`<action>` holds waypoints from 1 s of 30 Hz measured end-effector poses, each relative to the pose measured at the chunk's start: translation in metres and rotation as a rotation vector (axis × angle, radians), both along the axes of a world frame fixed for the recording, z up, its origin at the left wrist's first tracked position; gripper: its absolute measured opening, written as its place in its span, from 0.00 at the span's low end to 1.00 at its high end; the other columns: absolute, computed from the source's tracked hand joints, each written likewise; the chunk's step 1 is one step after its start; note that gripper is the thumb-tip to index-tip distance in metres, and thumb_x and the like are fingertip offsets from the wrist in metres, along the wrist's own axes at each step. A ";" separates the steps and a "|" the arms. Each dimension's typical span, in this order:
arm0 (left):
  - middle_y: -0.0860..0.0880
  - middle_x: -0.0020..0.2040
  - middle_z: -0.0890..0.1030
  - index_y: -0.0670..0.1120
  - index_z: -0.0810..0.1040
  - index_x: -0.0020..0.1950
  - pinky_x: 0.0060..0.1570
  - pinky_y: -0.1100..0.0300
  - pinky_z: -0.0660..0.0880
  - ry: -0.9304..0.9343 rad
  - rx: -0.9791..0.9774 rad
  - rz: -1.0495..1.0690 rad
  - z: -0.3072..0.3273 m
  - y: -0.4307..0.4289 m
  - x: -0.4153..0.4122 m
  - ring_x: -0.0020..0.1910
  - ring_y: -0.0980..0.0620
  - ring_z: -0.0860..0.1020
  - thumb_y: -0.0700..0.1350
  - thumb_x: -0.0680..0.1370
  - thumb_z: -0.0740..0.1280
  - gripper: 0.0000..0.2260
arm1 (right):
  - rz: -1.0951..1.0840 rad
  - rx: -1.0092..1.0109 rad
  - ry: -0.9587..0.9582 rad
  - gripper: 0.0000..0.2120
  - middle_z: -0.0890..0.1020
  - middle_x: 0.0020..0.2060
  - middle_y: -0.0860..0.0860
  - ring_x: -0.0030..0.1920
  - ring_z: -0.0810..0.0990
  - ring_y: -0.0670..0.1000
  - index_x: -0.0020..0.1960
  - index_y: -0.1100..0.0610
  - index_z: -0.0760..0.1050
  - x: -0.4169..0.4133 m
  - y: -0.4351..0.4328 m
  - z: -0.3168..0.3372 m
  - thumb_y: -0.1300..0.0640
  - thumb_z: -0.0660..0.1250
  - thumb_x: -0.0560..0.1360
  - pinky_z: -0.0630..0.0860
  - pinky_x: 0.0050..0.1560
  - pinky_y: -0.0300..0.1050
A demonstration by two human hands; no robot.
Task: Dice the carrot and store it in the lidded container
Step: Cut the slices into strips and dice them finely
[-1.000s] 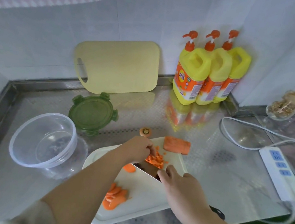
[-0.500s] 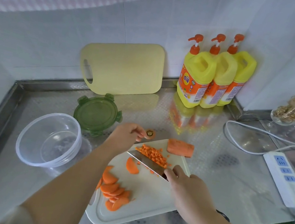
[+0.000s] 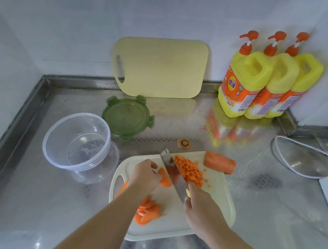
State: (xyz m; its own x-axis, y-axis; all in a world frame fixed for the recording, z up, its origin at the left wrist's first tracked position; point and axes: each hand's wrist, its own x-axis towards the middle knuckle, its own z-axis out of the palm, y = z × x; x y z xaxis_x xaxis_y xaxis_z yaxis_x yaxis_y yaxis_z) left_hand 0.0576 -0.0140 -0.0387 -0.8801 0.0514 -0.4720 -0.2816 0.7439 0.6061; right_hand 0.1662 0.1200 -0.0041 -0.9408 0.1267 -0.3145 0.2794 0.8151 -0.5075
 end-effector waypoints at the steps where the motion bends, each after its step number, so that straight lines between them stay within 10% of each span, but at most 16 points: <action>1: 0.49 0.44 0.81 0.49 0.75 0.53 0.41 0.62 0.72 0.010 -0.022 -0.013 -0.002 0.001 0.001 0.42 0.49 0.79 0.46 0.74 0.68 0.08 | -0.002 -0.004 -0.014 0.06 0.67 0.35 0.44 0.34 0.68 0.43 0.46 0.49 0.60 -0.001 -0.002 -0.001 0.58 0.53 0.81 0.59 0.30 0.37; 23: 0.57 0.36 0.75 0.55 0.72 0.38 0.44 0.58 0.76 0.014 0.078 -0.017 0.001 0.002 0.009 0.42 0.50 0.77 0.41 0.74 0.67 0.10 | 0.044 0.096 -0.066 0.13 0.67 0.38 0.43 0.41 0.72 0.46 0.65 0.53 0.63 0.002 -0.015 0.000 0.57 0.51 0.82 0.67 0.40 0.37; 30: 0.49 0.46 0.82 0.51 0.77 0.48 0.48 0.53 0.79 -0.014 0.133 0.085 -0.007 -0.005 0.011 0.45 0.48 0.81 0.43 0.73 0.68 0.05 | 0.046 0.111 -0.039 0.15 0.74 0.55 0.46 0.47 0.76 0.47 0.68 0.52 0.61 0.003 -0.017 0.010 0.58 0.51 0.82 0.72 0.44 0.39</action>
State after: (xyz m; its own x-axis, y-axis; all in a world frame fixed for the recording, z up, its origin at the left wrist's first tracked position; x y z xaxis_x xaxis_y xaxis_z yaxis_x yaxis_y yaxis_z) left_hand 0.0685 -0.0188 -0.0456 -0.8771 0.0399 -0.4786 -0.3495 0.6303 0.6932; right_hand 0.1688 0.1034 0.0059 -0.9336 0.1201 -0.3376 0.2585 0.8782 -0.4024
